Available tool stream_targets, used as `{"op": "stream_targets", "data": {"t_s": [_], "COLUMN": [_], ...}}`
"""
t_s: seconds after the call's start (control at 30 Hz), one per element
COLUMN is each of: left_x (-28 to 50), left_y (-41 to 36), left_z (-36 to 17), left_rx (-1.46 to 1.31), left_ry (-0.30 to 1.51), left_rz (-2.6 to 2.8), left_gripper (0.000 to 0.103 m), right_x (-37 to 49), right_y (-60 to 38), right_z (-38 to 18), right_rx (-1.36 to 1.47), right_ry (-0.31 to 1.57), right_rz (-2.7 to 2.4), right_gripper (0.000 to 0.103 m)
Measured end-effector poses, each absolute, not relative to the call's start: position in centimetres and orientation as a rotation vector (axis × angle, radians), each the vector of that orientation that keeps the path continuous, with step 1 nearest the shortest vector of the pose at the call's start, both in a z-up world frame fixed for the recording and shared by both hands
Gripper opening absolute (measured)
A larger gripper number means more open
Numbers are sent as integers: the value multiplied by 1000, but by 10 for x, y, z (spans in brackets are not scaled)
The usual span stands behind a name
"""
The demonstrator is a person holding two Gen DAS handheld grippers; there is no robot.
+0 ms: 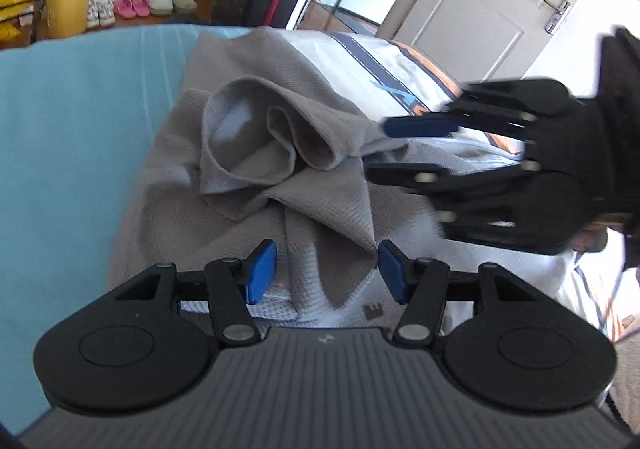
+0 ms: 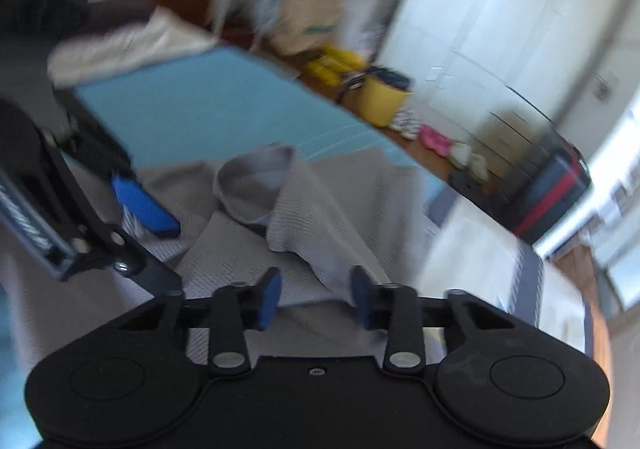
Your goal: Fold clothes
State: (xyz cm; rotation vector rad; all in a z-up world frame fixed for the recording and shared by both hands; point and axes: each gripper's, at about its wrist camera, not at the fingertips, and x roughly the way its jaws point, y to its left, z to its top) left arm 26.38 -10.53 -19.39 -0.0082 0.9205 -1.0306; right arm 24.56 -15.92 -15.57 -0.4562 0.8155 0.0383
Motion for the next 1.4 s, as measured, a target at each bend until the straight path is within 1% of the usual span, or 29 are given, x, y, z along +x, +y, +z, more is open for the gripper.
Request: {"op": "stream_targets", "data": {"t_s": [0.03, 0.07, 0.13, 0.17, 0.2, 0.23, 0.33, 0.43, 0.57, 0.6, 0.63, 0.7, 0.8, 0.83, 0.87, 0.9, 0.93, 1.03, 1.1, 1.17, 1.2, 1.23, 1.27, 1.3, 1.33, 1.37, 1.4], "left_x": [261, 261, 260, 260, 260, 261, 262, 274, 285, 284, 284, 279, 281, 283, 285, 284, 284, 266, 263, 266, 267, 279, 291, 305, 318, 326, 334], "left_y": [-103, -102, -99, -96, -94, -90, -86, -103, -125, -131, -136, -149, -154, -151, -149, -145, -142, -141, -138, -151, -158, -170, -182, -189, -190, -182, -173], "left_z": [-194, -194, -193, -190, -188, -186, -180, -191, -204, -205, -207, -210, -218, -221, -223, -221, -219, -187, -160, -145, -137, -141, -145, -153, -163, -173, -184], "left_rx": [-17, -31, -61, -91, -120, -157, -191, -145, -76, -59, -43, 14, 18, -7, -31, -41, -50, -8, -56, 22, 61, 110, 158, 175, 154, 91, 28], "left_ry": [908, 890, 854, 813, 772, 737, 672, 693, 707, 726, 744, 748, 782, 792, 801, 773, 744, 607, 525, 470, 442, 473, 503, 555, 612, 661, 710], "left_rz": [-1023, -1009, -980, -970, -960, -958, -945, -915, -919, -966, -1013, -1041, -978, -952, -926, -938, -949, -910, -908, -848, -817, -769, -721, -657, -620, -631, -641], "left_gripper": [55, 56, 55, 55, 56, 56, 59, 61, 63, 70, 74, 75, 74, 71, 50, 2, 4, 4, 4, 5, 12, 19, 48, 60, 60, 60, 60], "right_x": [252, 259, 273, 277, 282, 286, 295, 300, 295, 292, 288, 278, 259, 251, 243, 237, 230, 226, 231, 241, 249, 257, 268, 279, 291, 303, 309], "right_y": [-156, -152, -149, -152, -161, -170, -222, -274, -303, -309, -311, -317, -325, -324, -323, -322, -320, -313, -318, -326, -333, -340, -348, -355, -362, -369, -376], "right_z": [-161, -165, -175, -175, -169, -162, -134, -124, -129, -132, -133, -140, -141, -141, -140, -139, -138, -133, -127, -123, -124, -126, -131, -140, -149, -160, -170], "right_rx": [-499, -541, -606, -596, -528, -450, -82, 170, 318, 345, 363, 409, 493, 502, 508, 498, 479, 428, 418, 425, 439, 453, 463, 467, 470, 472, 484], "right_ry": [820, 825, 842, 843, 835, 824, 742, 710, 690, 681, 670, 651, 604, 597, 592, 594, 597, 623, 601, 563, 553, 546, 558, 603, 652, 718, 763], "right_rz": [46, 55, 68, 87, 85, 80, 7, -86, -110, -95, -74, -9, 154, 216, 279, 329, 368, 415, 393, 349, 291, 229, 154, 74, -7, -76, -113], "right_gripper": [38, 42, 38, 2, 4, 4, 4, 4, 4, 5, 5, 5, 5, 5, 6, 6, 6, 6, 5, 5, 5, 5, 7, 14, 16, 20, 21]}}
